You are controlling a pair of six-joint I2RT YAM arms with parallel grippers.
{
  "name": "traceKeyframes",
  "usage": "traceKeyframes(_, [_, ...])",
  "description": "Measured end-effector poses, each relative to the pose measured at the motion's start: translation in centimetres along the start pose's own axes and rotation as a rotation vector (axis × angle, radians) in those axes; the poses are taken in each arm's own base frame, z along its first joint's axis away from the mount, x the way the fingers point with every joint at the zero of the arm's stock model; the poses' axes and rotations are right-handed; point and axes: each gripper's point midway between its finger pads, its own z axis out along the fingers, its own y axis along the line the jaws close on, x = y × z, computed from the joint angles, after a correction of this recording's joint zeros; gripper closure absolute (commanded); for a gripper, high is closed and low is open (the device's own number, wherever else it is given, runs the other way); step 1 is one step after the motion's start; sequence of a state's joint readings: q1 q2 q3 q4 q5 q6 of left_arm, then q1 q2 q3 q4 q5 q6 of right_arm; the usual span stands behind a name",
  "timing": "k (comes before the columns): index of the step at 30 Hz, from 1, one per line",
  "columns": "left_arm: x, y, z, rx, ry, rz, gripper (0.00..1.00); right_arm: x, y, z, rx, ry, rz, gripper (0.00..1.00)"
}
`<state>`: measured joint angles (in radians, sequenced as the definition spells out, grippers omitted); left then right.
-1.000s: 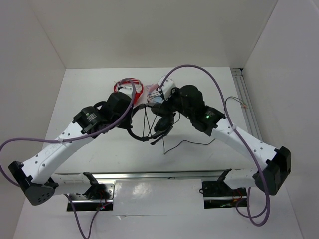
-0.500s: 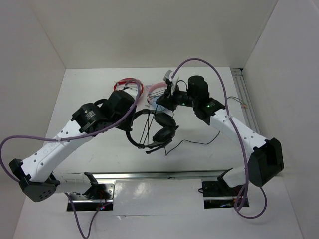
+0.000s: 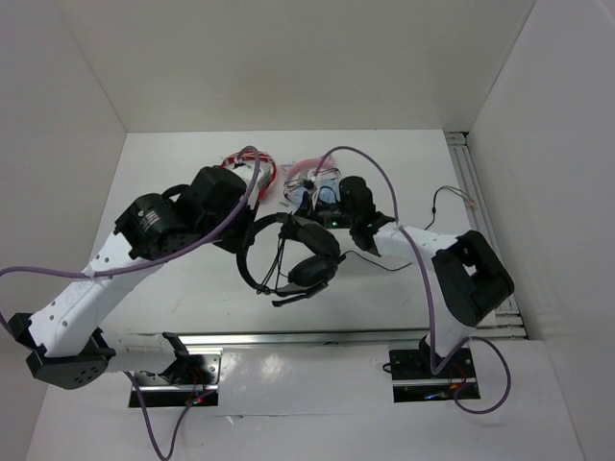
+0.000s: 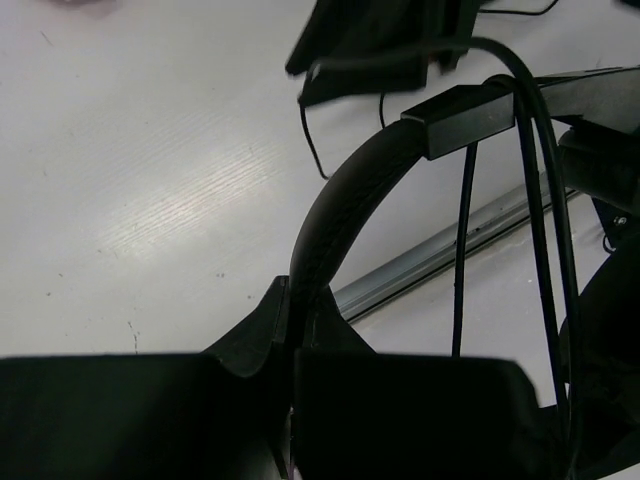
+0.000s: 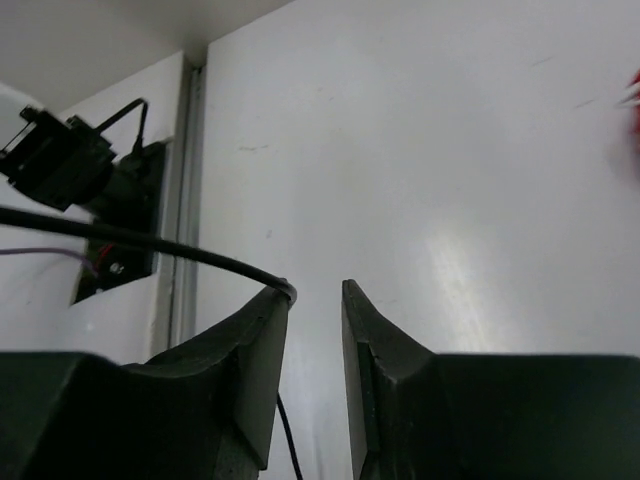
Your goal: Wrap the headphones
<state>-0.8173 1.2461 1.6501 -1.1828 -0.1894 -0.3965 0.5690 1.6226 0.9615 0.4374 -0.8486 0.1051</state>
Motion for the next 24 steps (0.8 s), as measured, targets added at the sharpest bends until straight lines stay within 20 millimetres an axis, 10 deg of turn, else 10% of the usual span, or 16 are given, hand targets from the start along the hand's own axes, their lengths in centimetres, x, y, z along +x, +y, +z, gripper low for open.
traceKeyframes(6, [-1.8, 0.6, -2.2, -0.036, -0.055, -0.036, 1.0, 5.3, 3.1, 4.2, -0.128, -0.003, 0.109, 0.48])
traceKeyframes(17, [-4.7, 5.0, -5.1, -0.257, -0.148, -0.195, 1.0, 13.6, 2.4, 7.7, -0.153, 0.004, 0.345, 0.49])
traceKeyframes(24, [-7.2, 11.0, -7.7, -0.419, -0.271, -0.391, 1.0, 16.3, 3.5, 6.1, -0.128, 0.029, 0.394, 1.0])
